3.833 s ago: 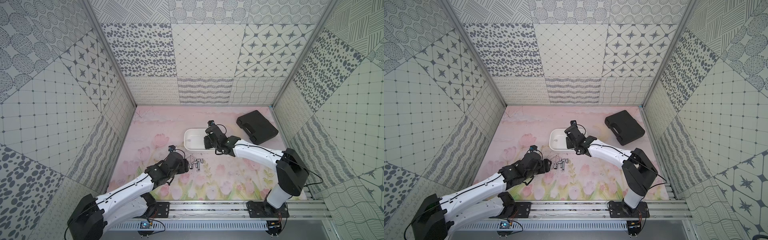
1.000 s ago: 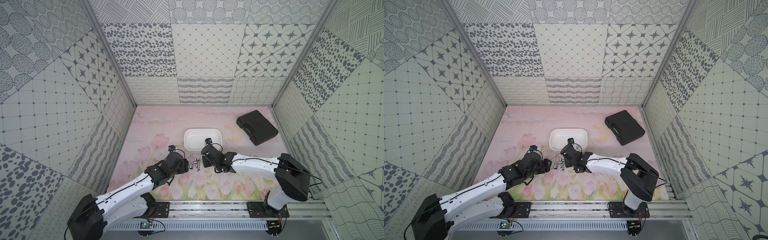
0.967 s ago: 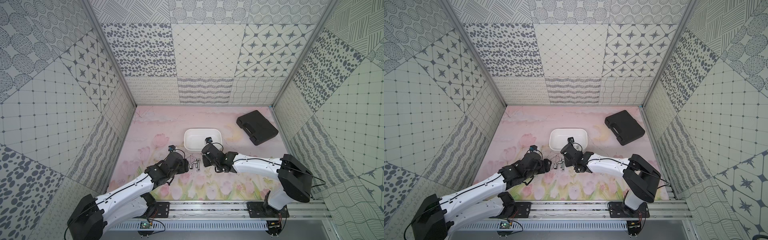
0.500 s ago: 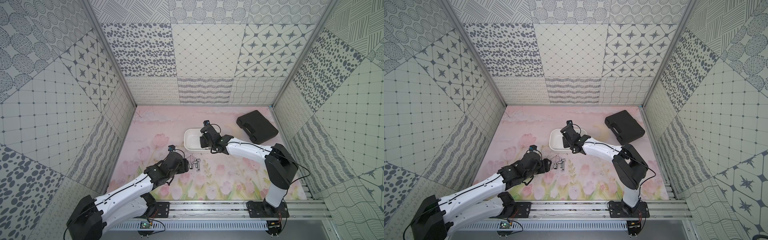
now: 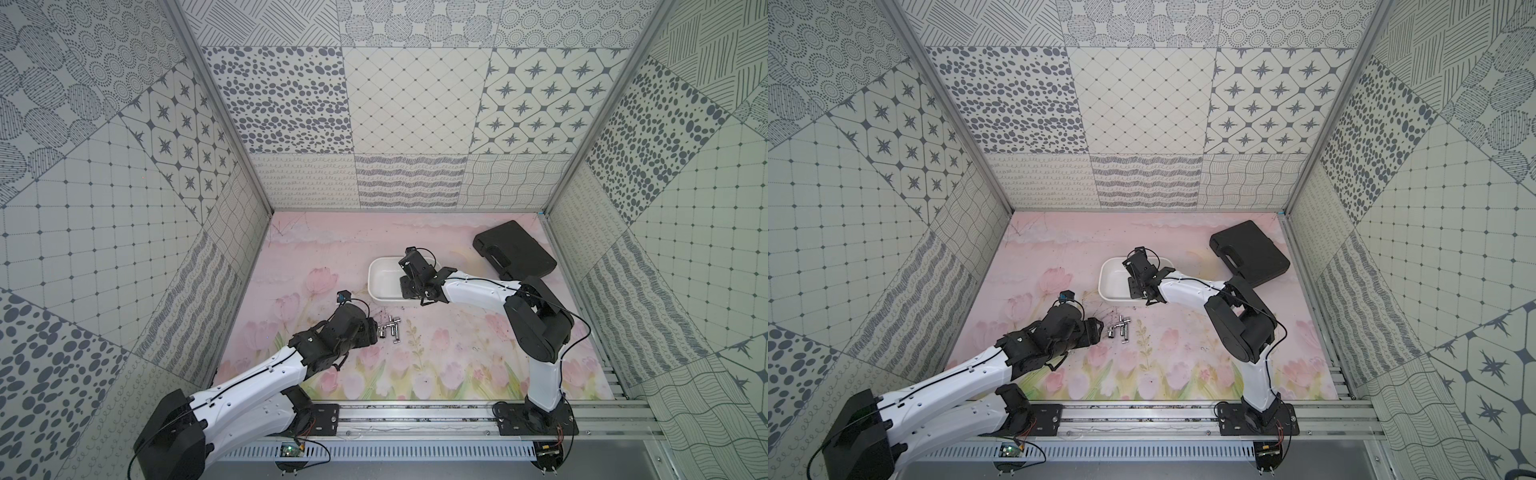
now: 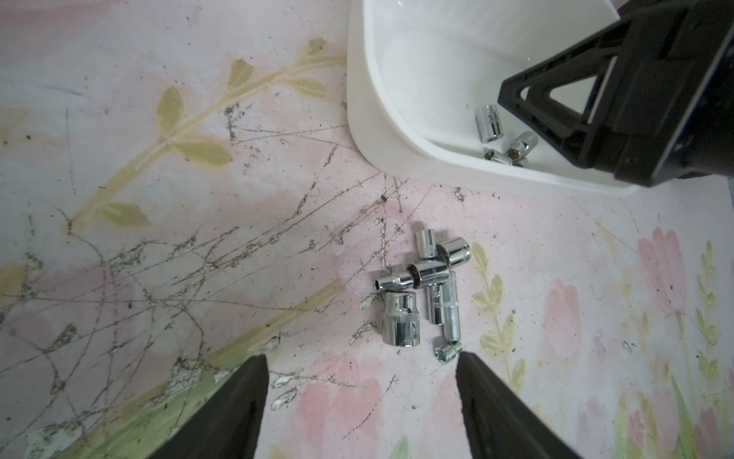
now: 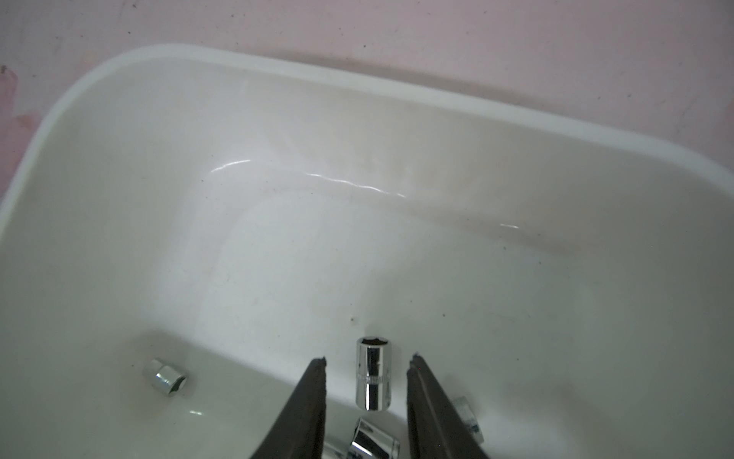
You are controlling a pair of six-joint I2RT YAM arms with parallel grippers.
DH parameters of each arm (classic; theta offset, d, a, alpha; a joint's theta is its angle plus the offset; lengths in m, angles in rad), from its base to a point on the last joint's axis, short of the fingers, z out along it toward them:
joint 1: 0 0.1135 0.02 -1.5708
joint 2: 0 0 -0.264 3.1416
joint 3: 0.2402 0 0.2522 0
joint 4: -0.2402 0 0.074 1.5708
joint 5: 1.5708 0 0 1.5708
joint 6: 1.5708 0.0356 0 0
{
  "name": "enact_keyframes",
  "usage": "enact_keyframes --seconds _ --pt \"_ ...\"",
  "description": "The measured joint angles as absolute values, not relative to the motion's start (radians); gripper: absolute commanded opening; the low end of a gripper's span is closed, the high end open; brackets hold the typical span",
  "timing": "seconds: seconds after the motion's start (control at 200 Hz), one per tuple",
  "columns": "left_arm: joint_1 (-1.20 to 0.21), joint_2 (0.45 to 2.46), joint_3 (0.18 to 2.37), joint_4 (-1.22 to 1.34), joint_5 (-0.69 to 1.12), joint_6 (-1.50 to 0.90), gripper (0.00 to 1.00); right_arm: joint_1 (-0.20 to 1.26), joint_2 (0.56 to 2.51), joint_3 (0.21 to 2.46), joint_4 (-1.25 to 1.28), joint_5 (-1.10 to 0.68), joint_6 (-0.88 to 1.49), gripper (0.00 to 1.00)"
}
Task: Put the socket on the desktop into the storage box
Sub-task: Place the socket head in the storage box, then pick up the socket head from the center of the board.
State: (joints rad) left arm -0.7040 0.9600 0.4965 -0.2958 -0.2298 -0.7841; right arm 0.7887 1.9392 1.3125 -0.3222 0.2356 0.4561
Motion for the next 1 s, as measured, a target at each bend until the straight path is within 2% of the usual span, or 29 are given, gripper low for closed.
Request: enact_keyframes --seconds 0.155,0.435,0.635,0.8,1.001 --pt "-0.704 0.973 0.503 -0.296 -0.222 -0.785 0.8 0.795 1.813 1.266 -0.344 0.236 0.455 0.4" --pt "-0.704 1.064 0.557 -0.302 -0.2 -0.788 0.75 0.83 1.261 0.916 -0.327 0.268 0.466 0.4" --pt "-0.74 1.171 0.602 -0.303 -0.194 -0.789 0.71 0.828 0.966 0.678 -0.355 0.349 0.458 0.42" --pt "-0.819 1.295 0.694 -0.316 -0.235 -0.779 0.68 0.822 0.835 0.548 -0.362 0.424 0.437 0.43" --pt "-0.85 1.415 0.771 -0.349 -0.283 -0.765 0.65 0.817 0.813 0.514 -0.361 0.476 0.422 0.44"
